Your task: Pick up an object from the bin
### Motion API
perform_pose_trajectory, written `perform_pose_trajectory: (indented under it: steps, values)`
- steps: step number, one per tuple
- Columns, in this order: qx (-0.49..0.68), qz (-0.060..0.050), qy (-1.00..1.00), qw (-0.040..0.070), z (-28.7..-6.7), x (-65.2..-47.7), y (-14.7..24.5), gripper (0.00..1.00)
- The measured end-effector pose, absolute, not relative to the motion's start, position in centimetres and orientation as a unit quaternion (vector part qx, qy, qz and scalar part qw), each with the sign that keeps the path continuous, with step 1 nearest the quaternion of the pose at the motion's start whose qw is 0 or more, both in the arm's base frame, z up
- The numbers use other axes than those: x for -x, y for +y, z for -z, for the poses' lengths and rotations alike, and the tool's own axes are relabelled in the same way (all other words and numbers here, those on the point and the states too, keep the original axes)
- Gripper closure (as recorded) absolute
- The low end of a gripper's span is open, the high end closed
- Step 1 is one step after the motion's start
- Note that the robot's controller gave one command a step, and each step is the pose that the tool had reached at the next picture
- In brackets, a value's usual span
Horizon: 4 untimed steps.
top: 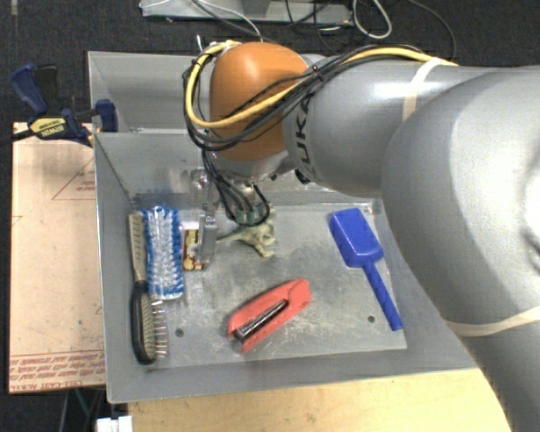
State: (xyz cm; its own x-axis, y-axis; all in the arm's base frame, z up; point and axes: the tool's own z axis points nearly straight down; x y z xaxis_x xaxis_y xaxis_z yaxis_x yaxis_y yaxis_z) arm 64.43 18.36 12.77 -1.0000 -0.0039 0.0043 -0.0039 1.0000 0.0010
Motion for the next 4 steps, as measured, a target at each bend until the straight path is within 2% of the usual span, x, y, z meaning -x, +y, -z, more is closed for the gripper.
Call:
perform_pose_trajectory:
  steps: [1,2,3,4]
  values:
    - [0.000,0.001,-1.000,-0.001,-13.3,-64.6,18.2,0.00]
    - [-0.241,0.001,-0.971,-0.006,-7.6,-63.7,19.5,0.00]
    - [-0.288,0.001,-0.958,-0.005,-10.5,-63.2,20.1,0.00]
    - [-0.447,0.000,-0.895,-0.009,-10.1,-61.5,18.1,0.00]
